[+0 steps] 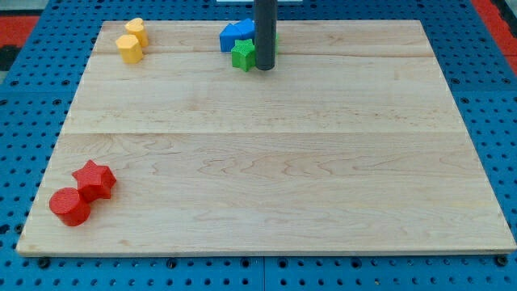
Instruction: Point your arm at the red circle
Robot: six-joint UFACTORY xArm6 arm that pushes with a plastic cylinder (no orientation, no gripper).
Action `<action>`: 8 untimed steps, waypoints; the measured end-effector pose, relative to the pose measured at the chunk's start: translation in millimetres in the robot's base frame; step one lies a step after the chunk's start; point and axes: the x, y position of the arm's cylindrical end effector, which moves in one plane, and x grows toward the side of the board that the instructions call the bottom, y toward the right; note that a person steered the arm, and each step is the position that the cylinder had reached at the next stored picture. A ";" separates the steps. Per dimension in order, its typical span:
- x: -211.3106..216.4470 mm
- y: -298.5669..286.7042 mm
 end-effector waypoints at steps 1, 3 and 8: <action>-12.9 -10.6; -27.7 -18.3; 51.8 6.9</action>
